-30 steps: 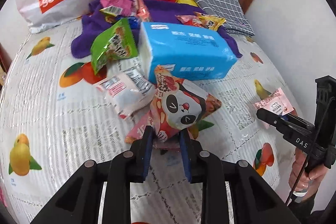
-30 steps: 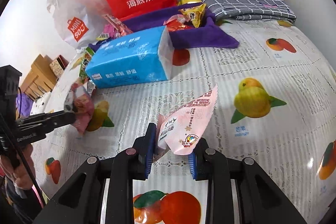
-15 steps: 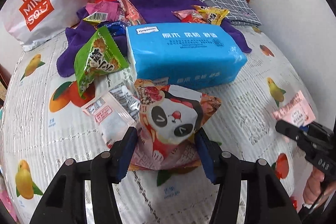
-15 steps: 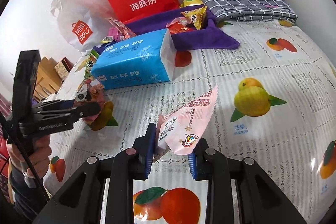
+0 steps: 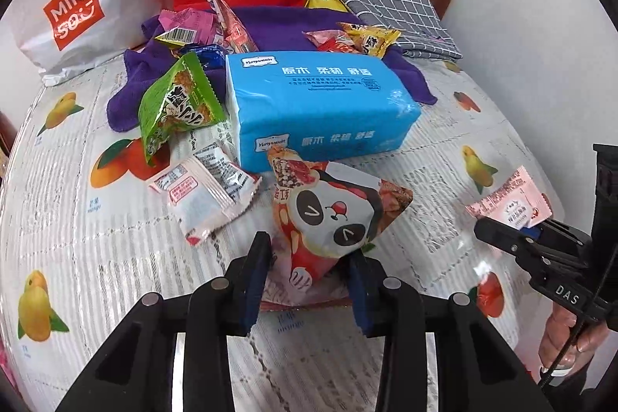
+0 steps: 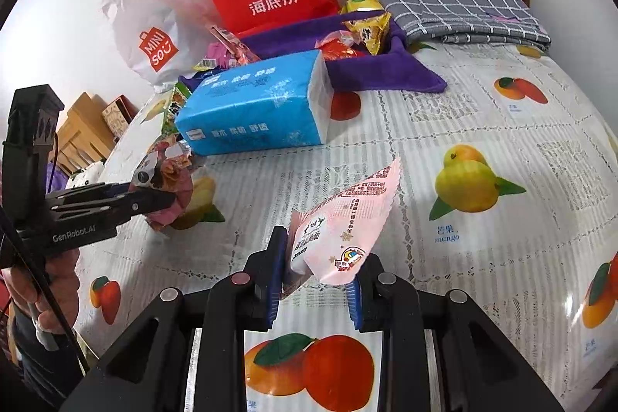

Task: Organize snacks
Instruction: 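Carry the pink snack and panda snack bag with both grippers toward the purple towel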

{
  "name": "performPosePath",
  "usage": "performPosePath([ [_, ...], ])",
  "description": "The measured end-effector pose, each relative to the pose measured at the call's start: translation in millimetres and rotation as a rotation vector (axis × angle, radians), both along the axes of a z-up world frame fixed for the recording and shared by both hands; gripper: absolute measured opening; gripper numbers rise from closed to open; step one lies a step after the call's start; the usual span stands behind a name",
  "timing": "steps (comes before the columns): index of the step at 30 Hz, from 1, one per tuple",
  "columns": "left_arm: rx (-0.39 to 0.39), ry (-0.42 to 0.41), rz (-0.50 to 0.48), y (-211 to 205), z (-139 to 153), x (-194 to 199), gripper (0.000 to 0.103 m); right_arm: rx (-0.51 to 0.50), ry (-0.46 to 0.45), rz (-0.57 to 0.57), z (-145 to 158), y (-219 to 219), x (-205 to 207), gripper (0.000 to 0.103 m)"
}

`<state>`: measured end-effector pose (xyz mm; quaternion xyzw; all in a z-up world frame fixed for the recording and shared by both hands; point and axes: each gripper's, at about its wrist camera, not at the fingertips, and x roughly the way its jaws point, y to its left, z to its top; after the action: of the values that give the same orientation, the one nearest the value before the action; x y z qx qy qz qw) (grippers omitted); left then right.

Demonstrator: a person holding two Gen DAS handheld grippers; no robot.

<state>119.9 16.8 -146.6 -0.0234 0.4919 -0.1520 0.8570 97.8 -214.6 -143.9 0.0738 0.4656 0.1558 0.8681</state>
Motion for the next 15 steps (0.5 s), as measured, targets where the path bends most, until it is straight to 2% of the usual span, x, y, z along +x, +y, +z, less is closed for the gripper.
performPosePath([
  [9,-0.092,-0.006,0.011,3.5,21.4,-9.6,0.035,0.007,-0.042,0.03,29.4,9.3,-2.5,0.028],
  [15,-0.106,-0.032,0.013,1.5,36.0,-8.4,0.035,0.009,-0.064,0.037,47.9,15.0,3.3,0.028],
])
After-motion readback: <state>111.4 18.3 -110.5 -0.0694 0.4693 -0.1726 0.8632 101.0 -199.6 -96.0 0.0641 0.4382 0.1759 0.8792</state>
